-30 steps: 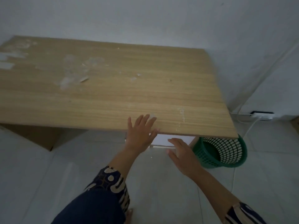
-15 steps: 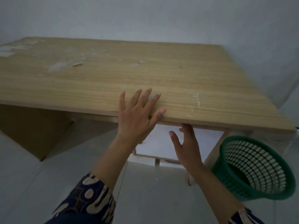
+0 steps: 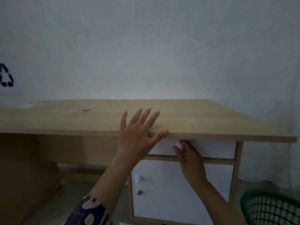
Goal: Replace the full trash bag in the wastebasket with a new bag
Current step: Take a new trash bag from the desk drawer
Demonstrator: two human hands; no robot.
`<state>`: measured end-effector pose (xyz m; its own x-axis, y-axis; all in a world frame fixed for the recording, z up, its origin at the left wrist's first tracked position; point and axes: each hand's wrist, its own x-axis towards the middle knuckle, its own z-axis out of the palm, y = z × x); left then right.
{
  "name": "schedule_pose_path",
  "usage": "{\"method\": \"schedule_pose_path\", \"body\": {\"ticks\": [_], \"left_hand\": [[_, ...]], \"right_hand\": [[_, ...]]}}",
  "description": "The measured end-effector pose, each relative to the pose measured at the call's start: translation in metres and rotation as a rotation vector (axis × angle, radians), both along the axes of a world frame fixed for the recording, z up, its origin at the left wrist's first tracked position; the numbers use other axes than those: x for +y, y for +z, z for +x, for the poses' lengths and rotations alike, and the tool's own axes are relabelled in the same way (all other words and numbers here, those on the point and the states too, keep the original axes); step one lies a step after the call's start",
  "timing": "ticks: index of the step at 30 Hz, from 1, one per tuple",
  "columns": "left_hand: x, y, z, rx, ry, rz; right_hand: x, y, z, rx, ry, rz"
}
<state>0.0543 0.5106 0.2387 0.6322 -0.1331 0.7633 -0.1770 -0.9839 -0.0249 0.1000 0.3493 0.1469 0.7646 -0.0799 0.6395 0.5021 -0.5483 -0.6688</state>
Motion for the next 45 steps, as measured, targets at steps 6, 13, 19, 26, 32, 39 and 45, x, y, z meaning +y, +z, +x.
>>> {"method": "schedule_pose_path", "body": {"ticks": [6,13,19,26,32,39,45], "left_hand": [[0.004,0.001,0.0,0.054,0.008,0.017],[0.005,0.005,-0.001,0.128,-0.012,0.018],[0.006,0.016,-0.006,0.309,-0.022,0.012],[0.006,0.031,-0.008,0.574,-0.042,-0.009],[0.005,0.032,-0.011,0.594,-0.028,-0.011],[0.007,0.023,-0.036,0.195,-0.254,-0.246],[0.01,0.012,-0.066,0.464,-0.122,-0.167]], "right_hand": [[0.002,0.012,0.005,0.034,-0.014,0.078],[0.011,0.01,-0.016,0.007,-0.055,0.246],[0.009,0.004,-0.066,-0.007,0.05,0.317],[0.006,-0.01,-0.112,-0.001,0.115,0.327],[0.007,-0.033,-0.131,-0.11,0.089,0.402],[0.005,-0.033,-0.145,-0.088,0.154,0.358],[0.003,-0.034,-0.145,-0.045,0.146,0.364]]}}
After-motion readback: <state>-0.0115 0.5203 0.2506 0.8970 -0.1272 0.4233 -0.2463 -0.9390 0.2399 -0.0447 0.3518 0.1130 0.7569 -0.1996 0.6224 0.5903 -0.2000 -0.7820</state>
